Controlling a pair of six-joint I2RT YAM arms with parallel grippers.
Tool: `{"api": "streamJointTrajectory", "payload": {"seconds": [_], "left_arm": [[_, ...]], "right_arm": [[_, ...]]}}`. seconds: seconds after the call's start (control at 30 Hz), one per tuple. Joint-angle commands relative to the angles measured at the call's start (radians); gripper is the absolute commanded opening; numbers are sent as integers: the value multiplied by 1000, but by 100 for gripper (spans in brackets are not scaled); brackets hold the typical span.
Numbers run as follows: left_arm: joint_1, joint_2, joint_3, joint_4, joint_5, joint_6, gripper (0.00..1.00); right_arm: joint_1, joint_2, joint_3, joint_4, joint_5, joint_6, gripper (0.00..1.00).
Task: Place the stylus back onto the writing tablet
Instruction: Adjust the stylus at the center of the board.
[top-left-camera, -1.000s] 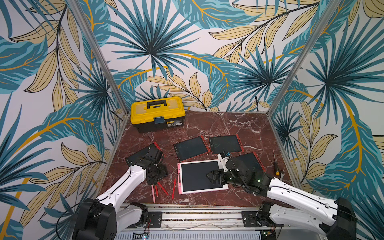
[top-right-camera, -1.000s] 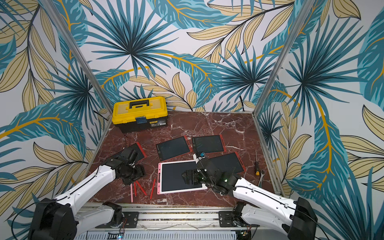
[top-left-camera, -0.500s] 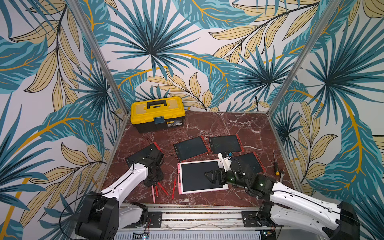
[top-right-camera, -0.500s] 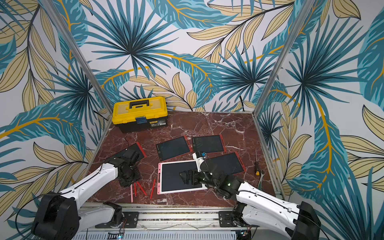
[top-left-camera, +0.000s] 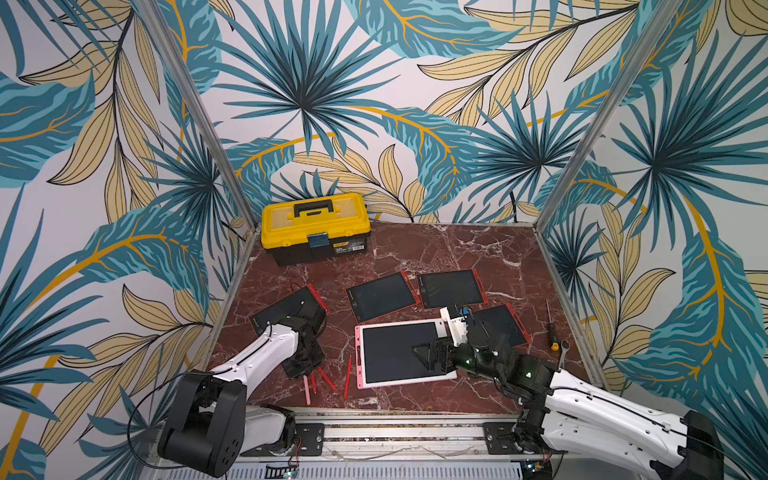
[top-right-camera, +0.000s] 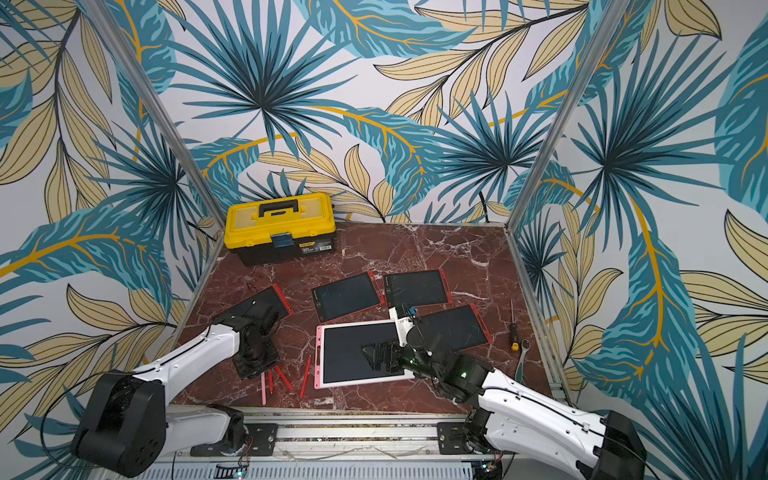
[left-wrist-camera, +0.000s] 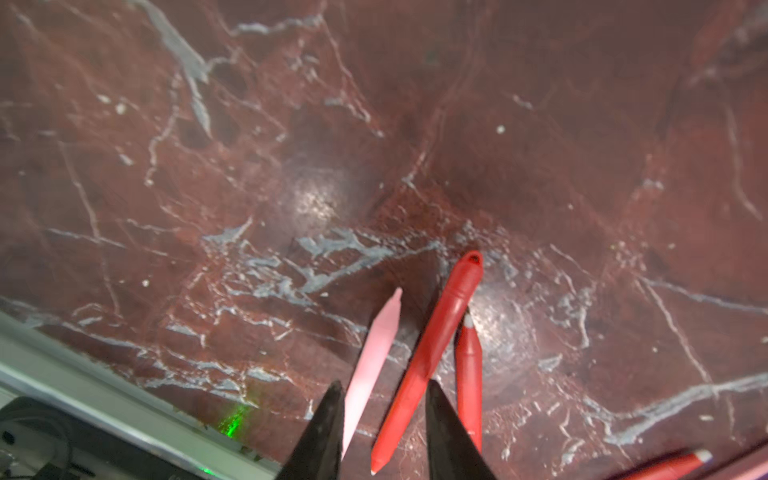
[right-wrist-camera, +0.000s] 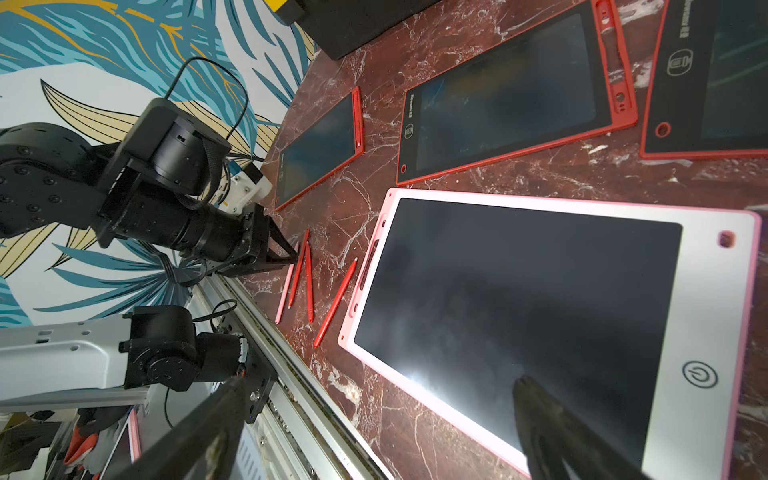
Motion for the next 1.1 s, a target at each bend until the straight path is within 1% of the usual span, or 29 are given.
{"api": "streamJointTrajectory", "payload": {"seconds": [0.0, 0.13, 0.37, 0.7, 0.93, 1.0, 1.07], "left_arm": [[22, -12, -28, -4, 0, -2, 31], [25, 1, -30, -3, 1, -1, 30], [25, 49, -18, -4, -4, 10, 20], [25, 113, 8, -4, -2, 32, 13], [25, 112, 18, -2, -21, 30, 15], [25, 101, 14, 15, -26, 21, 17], [26, 94, 5, 50, -11, 14, 17]], "right_arm": [[4, -10, -20, 16, 7, -11, 100], [4, -11, -21, 16, 5, -11, 100], [4, -17, -19, 16, 9, -12, 100], [4, -31, -22, 9, 15, -12, 100], [4, -51, -31, 4, 21, -7, 100], [4, -57, -33, 1, 22, -8, 99], [4, -59, -33, -4, 23, -7, 99]]}}
